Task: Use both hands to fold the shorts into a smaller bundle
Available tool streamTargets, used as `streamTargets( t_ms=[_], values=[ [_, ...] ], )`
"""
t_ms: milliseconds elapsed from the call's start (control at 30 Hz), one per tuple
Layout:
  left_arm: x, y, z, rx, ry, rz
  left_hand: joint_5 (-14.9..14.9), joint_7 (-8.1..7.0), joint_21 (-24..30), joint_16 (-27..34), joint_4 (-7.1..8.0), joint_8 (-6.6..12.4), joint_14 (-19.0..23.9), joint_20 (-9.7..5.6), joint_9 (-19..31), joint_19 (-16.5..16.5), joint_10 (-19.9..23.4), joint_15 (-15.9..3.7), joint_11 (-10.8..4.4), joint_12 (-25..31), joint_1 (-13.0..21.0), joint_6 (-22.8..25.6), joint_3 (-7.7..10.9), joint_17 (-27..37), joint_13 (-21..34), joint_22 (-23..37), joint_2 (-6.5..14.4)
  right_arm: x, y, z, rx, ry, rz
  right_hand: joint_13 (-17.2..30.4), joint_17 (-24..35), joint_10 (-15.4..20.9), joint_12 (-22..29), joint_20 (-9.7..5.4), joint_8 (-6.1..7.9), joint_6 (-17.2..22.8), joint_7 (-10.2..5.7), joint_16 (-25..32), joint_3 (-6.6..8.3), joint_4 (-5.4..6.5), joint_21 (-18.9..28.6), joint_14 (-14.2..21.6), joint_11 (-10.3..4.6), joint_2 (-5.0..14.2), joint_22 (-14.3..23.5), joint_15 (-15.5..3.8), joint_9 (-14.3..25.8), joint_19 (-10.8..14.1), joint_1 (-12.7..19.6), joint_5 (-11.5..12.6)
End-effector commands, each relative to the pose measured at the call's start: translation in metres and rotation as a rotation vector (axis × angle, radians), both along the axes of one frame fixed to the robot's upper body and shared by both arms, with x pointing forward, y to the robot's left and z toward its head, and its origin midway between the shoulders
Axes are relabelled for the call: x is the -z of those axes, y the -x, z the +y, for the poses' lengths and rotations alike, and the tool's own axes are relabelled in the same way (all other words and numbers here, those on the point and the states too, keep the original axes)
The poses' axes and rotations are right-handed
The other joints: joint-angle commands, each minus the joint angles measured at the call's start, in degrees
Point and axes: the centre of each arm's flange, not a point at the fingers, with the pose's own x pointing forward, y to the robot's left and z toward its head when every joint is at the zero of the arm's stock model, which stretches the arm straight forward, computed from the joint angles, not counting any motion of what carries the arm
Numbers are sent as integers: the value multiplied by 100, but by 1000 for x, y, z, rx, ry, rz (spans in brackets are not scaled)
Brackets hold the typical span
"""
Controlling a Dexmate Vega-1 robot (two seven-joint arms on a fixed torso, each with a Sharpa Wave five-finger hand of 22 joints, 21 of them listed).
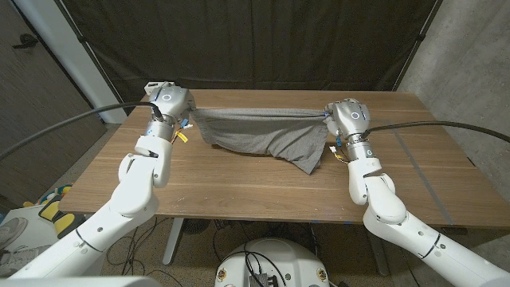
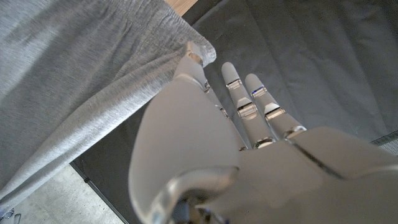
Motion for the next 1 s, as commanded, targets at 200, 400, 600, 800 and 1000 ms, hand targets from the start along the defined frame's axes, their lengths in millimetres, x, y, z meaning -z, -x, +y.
streamTargets(
  t_ms=[200, 400, 600, 800, 1000],
  values=[
    [-15, -38, -9, -23, -7, -38, -8, -6, 63, -16, -16, -16, 58, -17, 16, 94, 219, -919, -35, 43, -32, 45, 38, 36, 496, 30, -4, -31, -49, 2, 20, 23, 25, 4, 36, 34, 6, -9, 3, 75, 41, -35, -3, 23, 62, 76, 4, 36, 12, -482, -9, -24, 31, 38],
    [-17, -51, -12, -43, -12, -42, -10, -14, 79, -20, -16, -25, 61, -18, 16, 98, 223, -919, -35, 42, -37, 30, 43, 42, 504, 31, -10, -39, -64, 2, 20, 30, 28, 8, 49, 46, 11, -5, 6, 83, 42, -54, -2, 21, 80, 85, -10, 37, 10, -486, -7, -12, 36, 42],
    [-20, -61, -14, -56, -9, -53, -13, -22, 102, -24, -15, -27, 68, -26, 16, 103, 225, -919, -36, 39, -42, 36, 52, 50, 517, 34, -13, -47, -77, 4, 28, 40, 27, 6, 63, 44, 8, -9, -3, 74, 39, -66, -6, 22, 86, 96, -5, 32, 9, -484, -14, -26, 33, 44],
    [-23, -73, -21, -72, -22, -69, -14, -23, 118, -28, -15, -29, 71, -24, 16, 108, 229, -919, -36, 38, -45, 38, 59, 56, 525, 35, -16, -55, -93, 6, 40, 48, 43, -11, 78, 39, -8, -9, -10, 79, 40, -89, -8, 19, 100, 95, -4, 26, 7, -482, -24, -25, 36, 48],
    [-25, -83, -27, -95, -40, -86, -15, -27, 157, -35, -16, -34, 76, -44, 16, 147, 220, -919, -37, 30, -50, 36, 68, 63, 537, 38, -23, -57, -104, 5, 43, 53, 48, -22, 86, 52, -12, -7, -11, 94, 44, -112, -7, 23, 113, 103, 4, 32, 6, -478, -34, -21, 33, 52]
  ],
)
